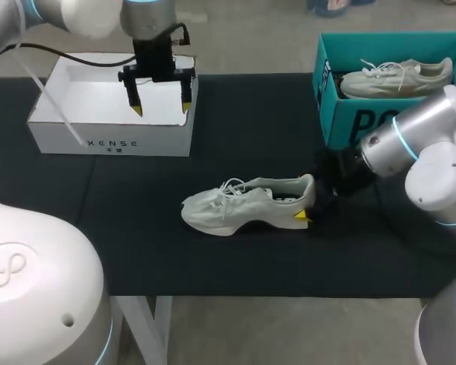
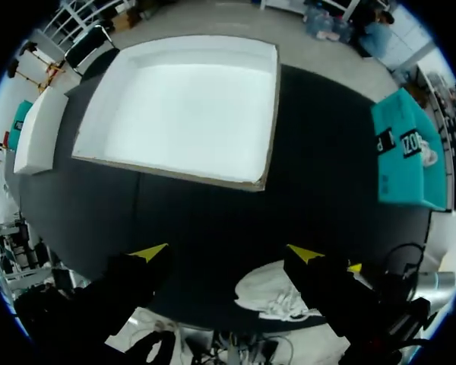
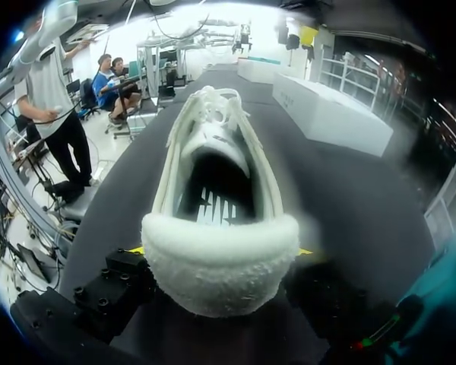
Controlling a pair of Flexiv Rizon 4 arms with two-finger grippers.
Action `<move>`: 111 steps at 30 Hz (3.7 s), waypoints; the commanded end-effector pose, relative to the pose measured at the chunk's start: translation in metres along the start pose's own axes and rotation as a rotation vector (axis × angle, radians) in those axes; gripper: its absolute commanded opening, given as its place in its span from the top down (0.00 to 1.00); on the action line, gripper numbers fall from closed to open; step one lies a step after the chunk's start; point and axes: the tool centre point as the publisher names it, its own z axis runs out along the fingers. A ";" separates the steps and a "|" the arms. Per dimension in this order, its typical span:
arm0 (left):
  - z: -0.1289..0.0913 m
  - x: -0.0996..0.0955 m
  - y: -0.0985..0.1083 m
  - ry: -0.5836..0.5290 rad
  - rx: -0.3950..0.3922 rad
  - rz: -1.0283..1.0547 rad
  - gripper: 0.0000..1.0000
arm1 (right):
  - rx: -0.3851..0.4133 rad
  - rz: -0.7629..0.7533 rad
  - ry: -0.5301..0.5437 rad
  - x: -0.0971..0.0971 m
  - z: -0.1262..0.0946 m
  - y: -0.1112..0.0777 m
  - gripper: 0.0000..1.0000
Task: Take the shoe out of the shoebox, open the shoe tongue, remove and reinsert the insole, then place the shoe into the shoebox
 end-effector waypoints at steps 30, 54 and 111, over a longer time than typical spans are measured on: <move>0.050 0.113 0.062 -0.016 0.030 0.031 0.00 | 0.003 -0.004 -0.030 -0.012 0.000 0.000 1.00; 0.049 0.136 0.111 -0.023 0.045 -0.025 0.00 | 0.003 -0.004 -0.030 -0.012 0.000 0.000 1.00; 0.117 0.168 0.143 -0.160 -0.046 0.223 0.00 | 0.003 -0.004 -0.030 -0.012 0.000 0.000 1.00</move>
